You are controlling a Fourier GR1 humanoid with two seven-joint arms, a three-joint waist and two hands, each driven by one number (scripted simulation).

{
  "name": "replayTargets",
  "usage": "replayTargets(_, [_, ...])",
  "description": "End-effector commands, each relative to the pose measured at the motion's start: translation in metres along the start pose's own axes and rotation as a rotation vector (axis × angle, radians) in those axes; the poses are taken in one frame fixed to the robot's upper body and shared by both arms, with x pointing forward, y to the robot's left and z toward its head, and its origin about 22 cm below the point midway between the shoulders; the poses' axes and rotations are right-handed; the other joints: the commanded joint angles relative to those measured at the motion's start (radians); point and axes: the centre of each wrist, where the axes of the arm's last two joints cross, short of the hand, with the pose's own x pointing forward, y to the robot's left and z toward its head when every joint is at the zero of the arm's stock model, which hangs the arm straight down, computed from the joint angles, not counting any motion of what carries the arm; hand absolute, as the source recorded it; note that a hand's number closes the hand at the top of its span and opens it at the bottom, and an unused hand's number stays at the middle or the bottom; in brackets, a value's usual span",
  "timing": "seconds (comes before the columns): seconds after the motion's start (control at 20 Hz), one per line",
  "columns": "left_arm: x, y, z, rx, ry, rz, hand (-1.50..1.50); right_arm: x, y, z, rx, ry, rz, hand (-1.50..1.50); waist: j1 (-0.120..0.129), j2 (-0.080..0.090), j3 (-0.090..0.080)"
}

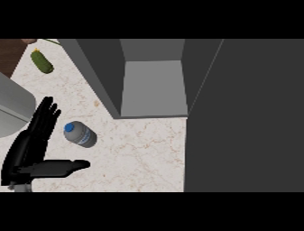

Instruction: Pick up the bottled water, place it into the cabinet and close the cabinet

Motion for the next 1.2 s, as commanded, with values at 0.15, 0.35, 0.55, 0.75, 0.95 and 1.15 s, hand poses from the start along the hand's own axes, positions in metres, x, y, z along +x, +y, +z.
replayTargets(0.15, [-0.035, 0.001, -0.022, 0.034, 0.045, -0.019, -1.5, 0.042, 0.016, 0.014, 0.039, -0.098, -0.088, -1.5, -0.001, 0.001, 0.0])
replayTargets(0.35, [-0.069, 0.005, -0.014, 0.003, 0.098, -0.003, -1.5, 0.043, 0.023, 0.013, 0.053, -0.11, -0.104, -1.5, 0.003, 0.003, -0.001])
replayTargets(0.55, [-0.084, 0.016, -0.026, 0.024, 0.103, 0.011, -1.5, 0.044, 0.023, 0.021, 0.045, -0.111, -0.103, -1.5, -0.003, 0.001, -0.001])
replayTargets(0.75, [-0.11, 0.017, -0.028, 0.045, 0.117, -0.012, -1.5, 0.044, 0.008, 0.018, 0.086, -0.1, -0.102, -1.5, -0.001, 0.004, -0.001])
replayTargets(0.95, [-0.132, -0.004, -0.025, 0.069, 0.104, 0.0, -1.5, 0.042, 0.012, 0.026, 0.079, -0.097, -0.111, -1.5, -0.007, 0.002, -0.001])
replayTargets(1.15, [-0.142, 0.024, -0.025, 0.079, 0.109, 0.076, -1.5, 0.043, 0.013, 0.024, 0.068, -0.096, -0.108, -1.5, 0.004, 0.003, -0.002])
